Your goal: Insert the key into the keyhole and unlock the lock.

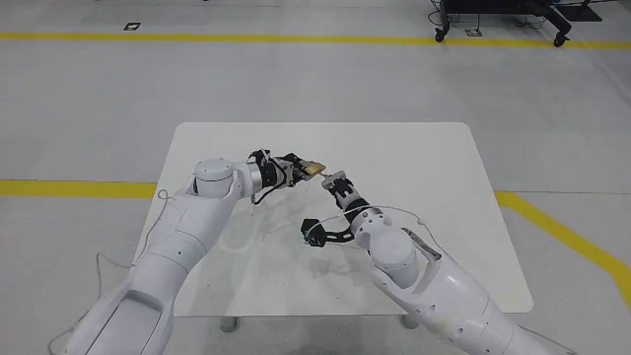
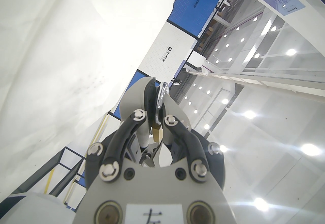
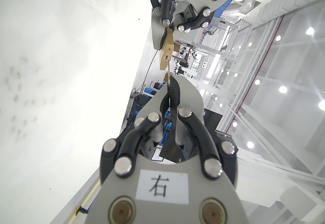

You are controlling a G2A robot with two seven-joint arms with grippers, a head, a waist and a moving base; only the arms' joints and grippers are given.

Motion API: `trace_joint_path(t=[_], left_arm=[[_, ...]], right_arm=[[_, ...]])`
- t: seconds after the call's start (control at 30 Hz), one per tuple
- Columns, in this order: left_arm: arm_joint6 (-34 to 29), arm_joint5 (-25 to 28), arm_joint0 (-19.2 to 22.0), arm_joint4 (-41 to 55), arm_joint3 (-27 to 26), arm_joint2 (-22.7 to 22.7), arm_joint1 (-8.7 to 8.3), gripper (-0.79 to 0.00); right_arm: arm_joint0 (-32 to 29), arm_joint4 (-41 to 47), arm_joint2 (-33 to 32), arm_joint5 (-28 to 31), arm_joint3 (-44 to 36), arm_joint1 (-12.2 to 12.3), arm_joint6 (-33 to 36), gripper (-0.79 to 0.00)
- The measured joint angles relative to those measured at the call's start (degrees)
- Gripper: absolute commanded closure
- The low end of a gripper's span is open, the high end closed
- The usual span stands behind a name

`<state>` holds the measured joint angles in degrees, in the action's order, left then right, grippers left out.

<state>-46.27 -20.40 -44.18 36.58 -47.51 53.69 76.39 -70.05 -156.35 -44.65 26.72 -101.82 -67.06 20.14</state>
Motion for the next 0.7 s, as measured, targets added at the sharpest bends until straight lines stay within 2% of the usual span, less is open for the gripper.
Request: trace_joint_path(t=[0.23, 0.7], left_arm=[[-0.5, 1.1, 0.0, -0.6, -0.3, -0.1, 0.15, 0.000], [0.2, 1.9, 0.2, -1.7, 0.2, -0.4, 0.66, 0.000]], right_arm=[[0.6, 2.5, -1.2, 1.0, 1.1, -0.7, -0.3, 0.000], [1.2, 1.5, -1.1, 1.5, 2.5, -1.9, -1.0, 0.000]])
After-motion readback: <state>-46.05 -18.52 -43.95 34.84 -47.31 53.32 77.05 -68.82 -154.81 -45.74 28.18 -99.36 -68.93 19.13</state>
